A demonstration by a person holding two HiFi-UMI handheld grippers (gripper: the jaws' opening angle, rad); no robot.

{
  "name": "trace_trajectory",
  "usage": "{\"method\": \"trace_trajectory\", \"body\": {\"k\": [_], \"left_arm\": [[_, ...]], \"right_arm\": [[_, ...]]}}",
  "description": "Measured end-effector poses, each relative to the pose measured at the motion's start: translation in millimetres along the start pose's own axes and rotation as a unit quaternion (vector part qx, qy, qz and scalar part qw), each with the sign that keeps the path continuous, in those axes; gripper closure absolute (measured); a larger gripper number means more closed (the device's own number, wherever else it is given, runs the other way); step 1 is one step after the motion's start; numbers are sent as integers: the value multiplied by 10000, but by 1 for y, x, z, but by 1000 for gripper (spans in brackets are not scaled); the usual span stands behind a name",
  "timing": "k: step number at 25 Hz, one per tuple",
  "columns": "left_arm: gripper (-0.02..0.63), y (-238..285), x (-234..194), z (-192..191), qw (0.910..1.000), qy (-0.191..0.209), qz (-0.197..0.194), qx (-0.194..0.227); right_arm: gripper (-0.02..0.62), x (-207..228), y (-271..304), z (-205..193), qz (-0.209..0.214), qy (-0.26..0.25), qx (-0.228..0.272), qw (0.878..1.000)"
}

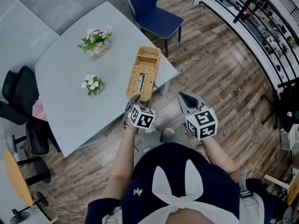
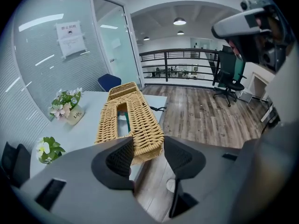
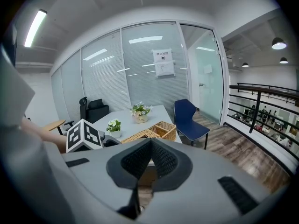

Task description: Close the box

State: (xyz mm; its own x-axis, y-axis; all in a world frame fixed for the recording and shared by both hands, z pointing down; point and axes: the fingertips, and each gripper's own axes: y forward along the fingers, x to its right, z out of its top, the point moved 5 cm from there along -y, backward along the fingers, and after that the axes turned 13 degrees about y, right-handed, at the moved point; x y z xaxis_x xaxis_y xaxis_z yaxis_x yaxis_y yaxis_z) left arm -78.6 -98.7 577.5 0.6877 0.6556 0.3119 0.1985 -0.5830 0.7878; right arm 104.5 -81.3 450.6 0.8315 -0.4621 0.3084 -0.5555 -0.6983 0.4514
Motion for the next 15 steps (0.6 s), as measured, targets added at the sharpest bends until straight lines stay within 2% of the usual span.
{"method": "trace_trajectory", "body": {"k": [3, 6, 9, 12, 15], "left_arm": [[399, -3, -2, 2, 9988, -389, -275, 84], [397, -9, -12, 2, 9931, -1050, -364, 369], [399, -20, -21, 1, 9841, -1616, -262, 682], [402, -35, -27, 5, 9761, -1936, -112, 979], [448, -52, -33, 10, 9670, -2214, 52, 1264]], "right_arm": [[589, -3, 1, 0, 38, -23, 7, 10000], [589, -7, 2, 2, 152, -32, 4, 9999], [589, -13, 3, 3, 273, -46, 0, 9996], [589, -17, 3, 2, 357, -60, 3, 9993], [589, -21, 4, 3, 425, -94, -8, 9991]]}}
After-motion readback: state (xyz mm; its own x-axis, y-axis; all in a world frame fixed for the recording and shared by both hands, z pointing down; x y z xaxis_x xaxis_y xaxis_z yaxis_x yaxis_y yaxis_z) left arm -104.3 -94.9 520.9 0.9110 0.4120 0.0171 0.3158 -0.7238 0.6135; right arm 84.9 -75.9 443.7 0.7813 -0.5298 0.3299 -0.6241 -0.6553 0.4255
